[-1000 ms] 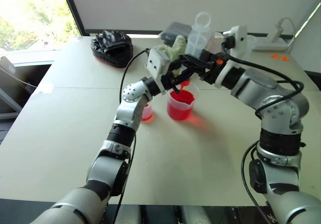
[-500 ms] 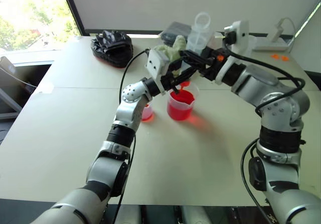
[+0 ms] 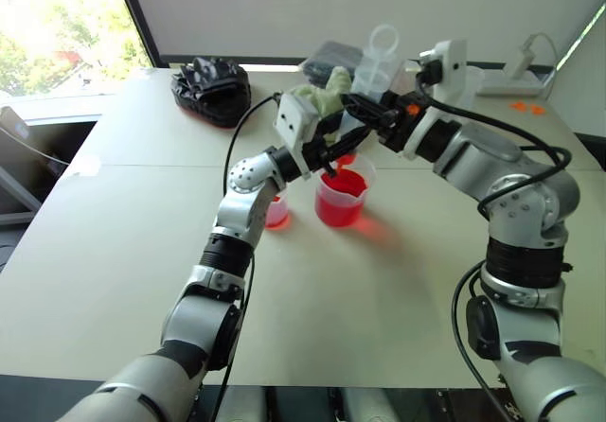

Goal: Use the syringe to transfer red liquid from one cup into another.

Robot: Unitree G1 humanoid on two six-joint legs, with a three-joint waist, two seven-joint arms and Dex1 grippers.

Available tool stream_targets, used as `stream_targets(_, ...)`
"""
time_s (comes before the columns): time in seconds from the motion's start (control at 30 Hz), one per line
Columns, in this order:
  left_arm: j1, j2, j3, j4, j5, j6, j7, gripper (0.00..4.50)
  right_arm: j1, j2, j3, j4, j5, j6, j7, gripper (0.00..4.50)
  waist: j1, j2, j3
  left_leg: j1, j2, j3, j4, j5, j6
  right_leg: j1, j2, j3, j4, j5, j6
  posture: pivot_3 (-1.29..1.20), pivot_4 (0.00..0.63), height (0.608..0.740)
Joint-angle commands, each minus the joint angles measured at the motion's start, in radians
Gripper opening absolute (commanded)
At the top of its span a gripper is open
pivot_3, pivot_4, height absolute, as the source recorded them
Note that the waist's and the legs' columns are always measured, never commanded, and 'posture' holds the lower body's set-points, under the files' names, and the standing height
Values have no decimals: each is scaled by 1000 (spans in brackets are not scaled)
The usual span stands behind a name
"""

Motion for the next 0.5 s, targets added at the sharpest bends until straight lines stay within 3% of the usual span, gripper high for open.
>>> stream_targets(0.03, -14, 12, 9, -62, -31, 30, -21, 1347, -24, -11, 1, -22, -11, -25, 23, 1677, -1, 0, 0, 0, 0, 0, 0, 0, 0, 0, 0, 0, 0, 0, 0, 0, 150, 740)
stream_targets(0.3, -35, 41, 17, -70, -51, 112, -54, 1347, -24, -13, 10, -16, -36, -35, 50, 1677, -1, 0, 0, 0, 0, 0, 0, 0, 0, 0, 0, 0, 0, 0, 0, 0, 150, 740)
stream_targets(0.47, -32, 48, 5, -77, -32, 105, -54, 3910, -27, -8, 8, -18, -40, -32, 54, 1677, -1, 0, 0, 0, 0, 0, 0, 0, 0, 0, 0, 0, 0, 0, 0, 0, 150, 740)
stream_targets(0.5, -31, 51, 3, -81, -32, 104, -61, 3910, -28, -7, 8, -19, -41, -32, 55, 1677, -1, 0, 0, 0, 0, 0, 0, 0, 0, 0, 0, 0, 0, 0, 0, 0, 150, 740)
